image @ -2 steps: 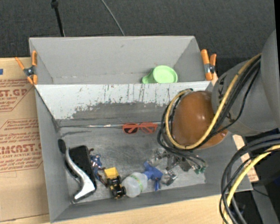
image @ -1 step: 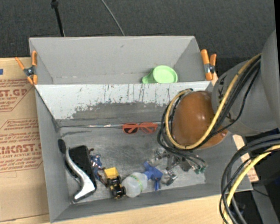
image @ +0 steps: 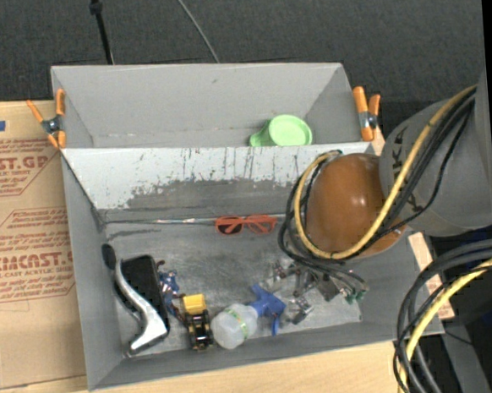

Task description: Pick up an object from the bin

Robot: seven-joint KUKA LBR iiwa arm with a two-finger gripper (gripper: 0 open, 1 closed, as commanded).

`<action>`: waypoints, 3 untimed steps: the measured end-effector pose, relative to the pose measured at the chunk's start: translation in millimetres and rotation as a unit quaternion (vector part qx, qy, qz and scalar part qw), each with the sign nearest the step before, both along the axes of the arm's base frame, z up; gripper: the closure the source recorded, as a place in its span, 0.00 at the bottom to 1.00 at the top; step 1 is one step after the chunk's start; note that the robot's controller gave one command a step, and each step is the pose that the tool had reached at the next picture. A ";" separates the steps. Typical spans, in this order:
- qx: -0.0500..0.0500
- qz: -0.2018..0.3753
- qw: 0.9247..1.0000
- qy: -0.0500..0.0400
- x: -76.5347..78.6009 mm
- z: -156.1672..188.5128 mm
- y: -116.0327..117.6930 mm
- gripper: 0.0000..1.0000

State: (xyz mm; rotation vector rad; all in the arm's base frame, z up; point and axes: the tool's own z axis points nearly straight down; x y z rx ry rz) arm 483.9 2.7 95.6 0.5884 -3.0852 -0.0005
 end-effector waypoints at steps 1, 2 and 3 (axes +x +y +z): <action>0.000 -0.005 1.000 0.001 -2.8 33.7 -0.5 1.00; 0.000 -0.002 1.000 -0.002 -0.7 54.4 0.3 1.00; 0.000 -0.007 1.000 0.002 -3.4 101.4 -11.2 1.00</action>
Offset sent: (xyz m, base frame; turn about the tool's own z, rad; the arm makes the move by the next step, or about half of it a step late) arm 0.0016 0.0015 0.0424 -0.0178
